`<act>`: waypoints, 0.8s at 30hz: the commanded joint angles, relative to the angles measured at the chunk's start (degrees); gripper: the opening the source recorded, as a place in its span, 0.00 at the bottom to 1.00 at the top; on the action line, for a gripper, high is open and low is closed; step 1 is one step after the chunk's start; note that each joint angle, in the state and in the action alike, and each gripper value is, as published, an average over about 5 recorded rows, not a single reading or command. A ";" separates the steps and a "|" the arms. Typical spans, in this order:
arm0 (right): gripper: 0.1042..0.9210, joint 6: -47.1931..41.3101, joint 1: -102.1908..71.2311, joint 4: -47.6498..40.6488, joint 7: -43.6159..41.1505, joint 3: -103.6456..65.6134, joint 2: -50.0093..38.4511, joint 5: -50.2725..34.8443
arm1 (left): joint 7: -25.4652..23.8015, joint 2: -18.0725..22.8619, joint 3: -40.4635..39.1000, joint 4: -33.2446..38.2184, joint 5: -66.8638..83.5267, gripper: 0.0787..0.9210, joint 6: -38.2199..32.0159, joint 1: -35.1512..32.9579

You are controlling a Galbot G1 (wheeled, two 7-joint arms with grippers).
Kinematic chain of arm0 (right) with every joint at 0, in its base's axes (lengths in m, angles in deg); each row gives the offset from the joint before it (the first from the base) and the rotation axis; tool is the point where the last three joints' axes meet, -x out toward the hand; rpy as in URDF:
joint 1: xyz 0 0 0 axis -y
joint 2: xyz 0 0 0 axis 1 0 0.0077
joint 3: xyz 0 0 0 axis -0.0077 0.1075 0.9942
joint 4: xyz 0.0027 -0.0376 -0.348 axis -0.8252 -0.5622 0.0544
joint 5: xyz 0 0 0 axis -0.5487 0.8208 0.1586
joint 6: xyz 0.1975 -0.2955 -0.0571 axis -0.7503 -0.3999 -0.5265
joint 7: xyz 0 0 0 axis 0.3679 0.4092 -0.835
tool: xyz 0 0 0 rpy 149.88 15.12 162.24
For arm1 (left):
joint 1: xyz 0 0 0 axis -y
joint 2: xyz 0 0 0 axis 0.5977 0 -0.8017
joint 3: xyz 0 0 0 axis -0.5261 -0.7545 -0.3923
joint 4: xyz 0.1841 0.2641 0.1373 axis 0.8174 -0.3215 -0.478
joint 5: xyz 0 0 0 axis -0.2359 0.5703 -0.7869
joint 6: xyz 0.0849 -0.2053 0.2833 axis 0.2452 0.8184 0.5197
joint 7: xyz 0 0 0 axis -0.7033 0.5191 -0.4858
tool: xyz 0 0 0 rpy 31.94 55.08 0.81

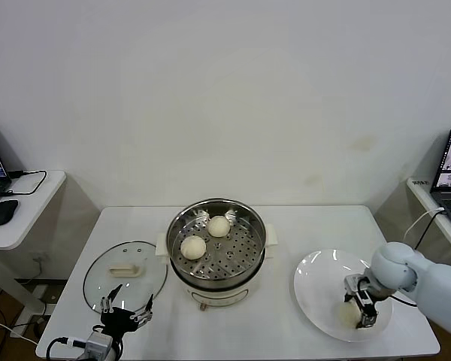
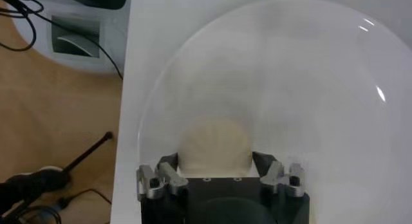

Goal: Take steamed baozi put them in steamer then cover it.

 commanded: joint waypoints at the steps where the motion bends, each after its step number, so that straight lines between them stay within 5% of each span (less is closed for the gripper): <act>1: 0.64 -0.06 4.27 0.92 -0.69 -0.37 -1.14 -2.33 | 0.10 0.05 0.01 0.18 0.03 0.88 -0.06 0.08; 11: 0.64 3.64 31.43 -5.21 -9.06 2.87 4.42 -11.77 | 0.42 0.20 -0.02 0.30 0.08 0.88 -0.26 0.77; 24: 0.64 28.95 52.82 -23.82 -15.16 11.84 30.85 -22.41 | 0.96 0.55 0.18 0.44 -0.43 0.88 -1.29 -0.42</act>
